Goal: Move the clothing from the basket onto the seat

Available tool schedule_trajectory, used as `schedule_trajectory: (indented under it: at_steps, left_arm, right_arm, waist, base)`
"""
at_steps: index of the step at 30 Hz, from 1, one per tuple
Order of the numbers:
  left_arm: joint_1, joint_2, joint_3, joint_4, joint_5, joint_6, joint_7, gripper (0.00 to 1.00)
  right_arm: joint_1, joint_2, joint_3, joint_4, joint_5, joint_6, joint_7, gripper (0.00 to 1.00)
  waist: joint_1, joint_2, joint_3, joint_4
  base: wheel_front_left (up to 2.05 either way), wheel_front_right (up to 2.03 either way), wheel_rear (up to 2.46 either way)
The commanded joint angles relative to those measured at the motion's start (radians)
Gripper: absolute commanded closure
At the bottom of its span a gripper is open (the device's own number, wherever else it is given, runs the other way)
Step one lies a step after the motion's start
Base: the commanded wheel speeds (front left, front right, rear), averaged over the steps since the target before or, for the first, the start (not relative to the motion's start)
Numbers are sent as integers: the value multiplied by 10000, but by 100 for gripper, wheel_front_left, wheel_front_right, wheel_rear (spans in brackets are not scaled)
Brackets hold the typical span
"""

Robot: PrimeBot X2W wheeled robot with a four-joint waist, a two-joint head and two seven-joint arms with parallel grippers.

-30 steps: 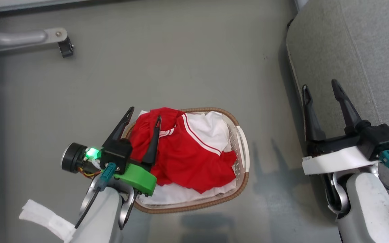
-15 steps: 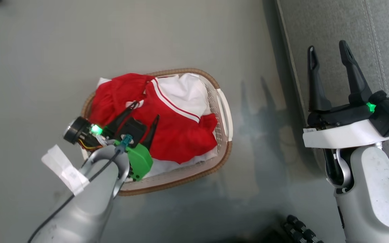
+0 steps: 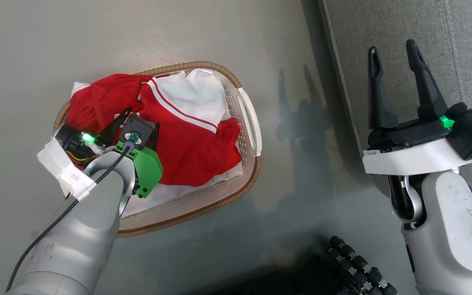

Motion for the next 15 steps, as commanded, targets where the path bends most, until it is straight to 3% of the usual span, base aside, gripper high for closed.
schedule_trajectory:
  at_steps: [1, 2, 3, 4, 5, 15]
  left_arm:
    - [-199, -4, 10, 96, -102, 55, -51, 11]
    - [-218, -38, 4, 163, -141, 39, -83, 32]
    - [-233, -74, -13, 241, -158, 13, -151, 64]
    - [-248, -110, -45, 285, -169, -10, -178, 77]
    - [-257, -157, -99, 320, -172, -28, -246, 100]
    - [176, -474, -428, 526, -301, -145, -625, 100]
  right_arm:
    - [-42, -29, 3, 30, 86, -3, -46, 0]
    - [-36, -29, 5, 37, 90, -3, -46, 0]
    - [-26, -28, 13, 48, 98, -3, -46, 0]
    - [-16, -29, 12, 59, 95, -3, -46, 0]
    - [2, -31, 14, 78, 86, -3, -46, 0]
    - [275, -31, 46, 352, -169, -3, -46, 0]
  waist:
    - [-1, 0, 43, -46]
    - [-1, 0, 37, -41]
    - [-1, 0, 28, -35]
    - [-1, 0, 15, -24]
    - [-1, 0, -10, -4]
    - [-1, 0, -751, 298]
  base:
    - [0, 0, 0]
    - [0, 0, 0]
    - [0, 0, 0]
    - [0, 0, 0]
    - [0, 0, 0]
    - [0, 0, 0]
